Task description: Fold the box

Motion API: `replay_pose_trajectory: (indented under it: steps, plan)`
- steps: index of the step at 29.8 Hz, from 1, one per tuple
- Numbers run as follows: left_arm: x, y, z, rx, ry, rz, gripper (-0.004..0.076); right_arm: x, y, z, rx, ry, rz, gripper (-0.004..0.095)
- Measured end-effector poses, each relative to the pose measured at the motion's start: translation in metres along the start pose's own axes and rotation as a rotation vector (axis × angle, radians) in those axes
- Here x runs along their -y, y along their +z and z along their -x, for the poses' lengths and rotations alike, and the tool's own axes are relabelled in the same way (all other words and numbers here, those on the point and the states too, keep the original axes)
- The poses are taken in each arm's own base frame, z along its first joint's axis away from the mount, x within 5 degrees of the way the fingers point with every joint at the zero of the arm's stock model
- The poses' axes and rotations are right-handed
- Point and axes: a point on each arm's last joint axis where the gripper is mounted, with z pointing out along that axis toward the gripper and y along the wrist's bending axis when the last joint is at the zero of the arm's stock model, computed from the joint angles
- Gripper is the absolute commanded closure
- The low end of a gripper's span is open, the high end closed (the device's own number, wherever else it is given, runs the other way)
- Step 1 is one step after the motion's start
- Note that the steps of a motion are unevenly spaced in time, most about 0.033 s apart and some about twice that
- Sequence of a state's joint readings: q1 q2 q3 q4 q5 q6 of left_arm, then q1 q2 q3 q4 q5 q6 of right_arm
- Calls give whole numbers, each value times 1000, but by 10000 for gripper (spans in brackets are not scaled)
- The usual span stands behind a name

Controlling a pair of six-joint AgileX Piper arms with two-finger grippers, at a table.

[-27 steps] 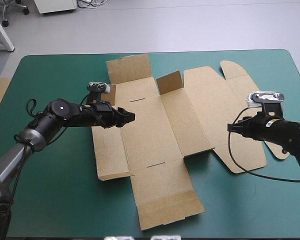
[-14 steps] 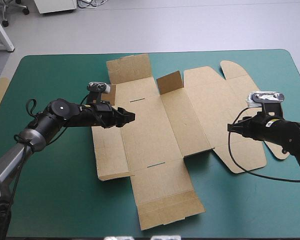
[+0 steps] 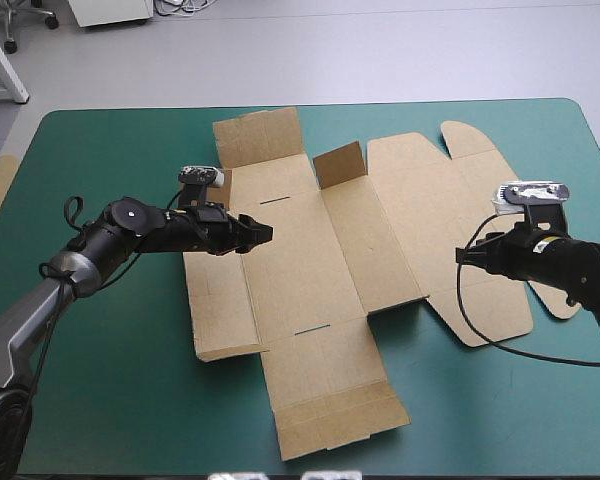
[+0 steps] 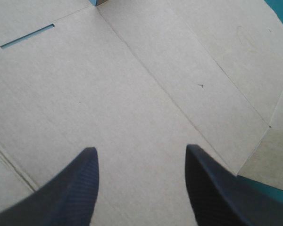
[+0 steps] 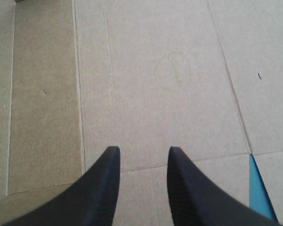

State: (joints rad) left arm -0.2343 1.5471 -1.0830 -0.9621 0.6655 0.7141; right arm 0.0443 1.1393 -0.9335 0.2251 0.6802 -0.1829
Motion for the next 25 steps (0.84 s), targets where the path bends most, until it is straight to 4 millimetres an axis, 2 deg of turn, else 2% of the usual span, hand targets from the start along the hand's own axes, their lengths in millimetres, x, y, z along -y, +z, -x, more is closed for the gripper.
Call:
replay_pose_trajectory:
  steps: [4,8,11,16,20,23,25]
  plan:
    - [-5,-2,0,-3,12,24,323,0,-1,3,28,-1,-4,554]
    - [-24,-13,-1,-28,-45,38,323,0,-1,3,28,-3,-4,471]
    - [-45,-29,-2,-43,-103,65,323,0,-1,3,28,-4,-4,455]
    - [-66,-73,-3,-17,-162,162,323,0,-1,3,27,-4,-3,455]
    - [-55,-105,-11,1,-144,250,323,0,-1,3,21,-4,-2,455]
    - [-42,-118,-28,36,-152,279,323,0,-1,2,10,-4,0,455]
    - [-38,-120,-44,37,-170,287,323,0,-1,1,-2,-3,3,455]
